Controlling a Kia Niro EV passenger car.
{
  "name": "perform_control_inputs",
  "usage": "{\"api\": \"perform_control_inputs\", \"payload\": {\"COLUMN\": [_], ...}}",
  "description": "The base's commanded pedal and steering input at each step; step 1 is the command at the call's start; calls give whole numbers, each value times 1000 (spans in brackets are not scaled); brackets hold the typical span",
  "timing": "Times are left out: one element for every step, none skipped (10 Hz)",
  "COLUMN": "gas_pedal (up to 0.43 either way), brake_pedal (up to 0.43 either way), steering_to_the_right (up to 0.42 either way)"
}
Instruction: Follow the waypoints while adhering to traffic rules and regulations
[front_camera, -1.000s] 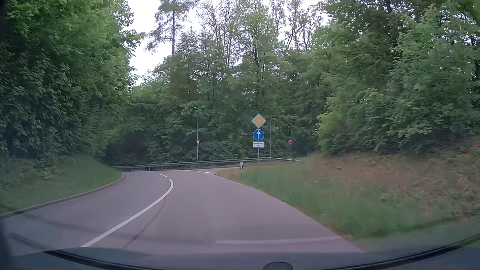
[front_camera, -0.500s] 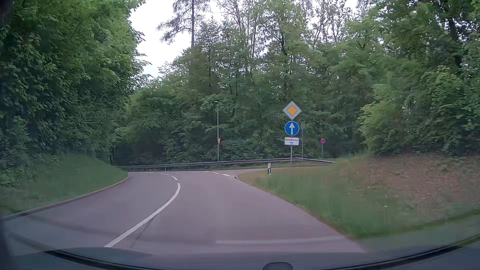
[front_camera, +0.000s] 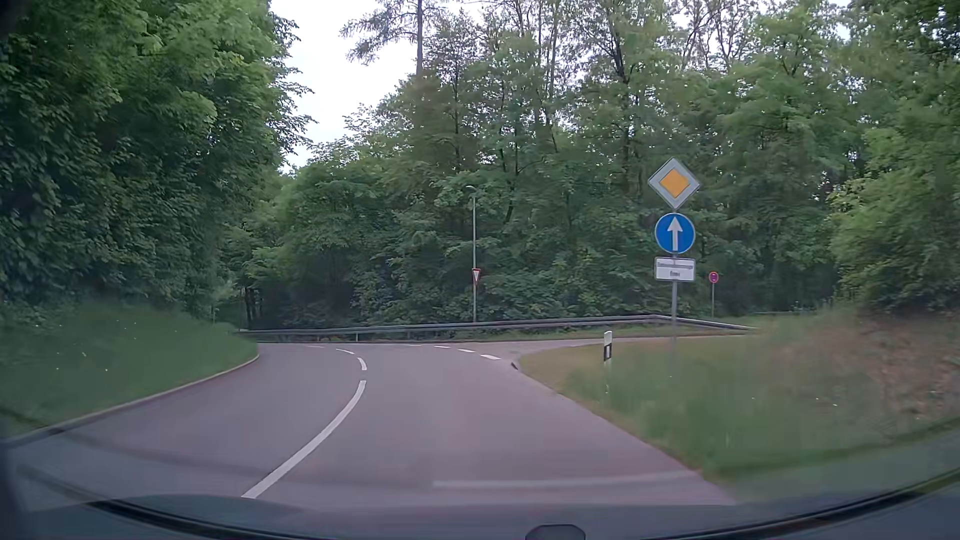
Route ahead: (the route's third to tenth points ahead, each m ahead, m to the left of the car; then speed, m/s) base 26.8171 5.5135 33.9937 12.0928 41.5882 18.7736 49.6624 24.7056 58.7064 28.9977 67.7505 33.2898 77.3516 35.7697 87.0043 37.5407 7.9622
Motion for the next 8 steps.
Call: {"api": "perform_control_inputs", "payload": {"gas_pedal": [79, 79, 87, 87, 87, 98, 98, 98], "brake_pedal": [0, 0, 0, 0, 0, 0, 0, 0], "steering_to_the_right": [-70, -64, -62, -64, -66, -67, -67, -67]}}
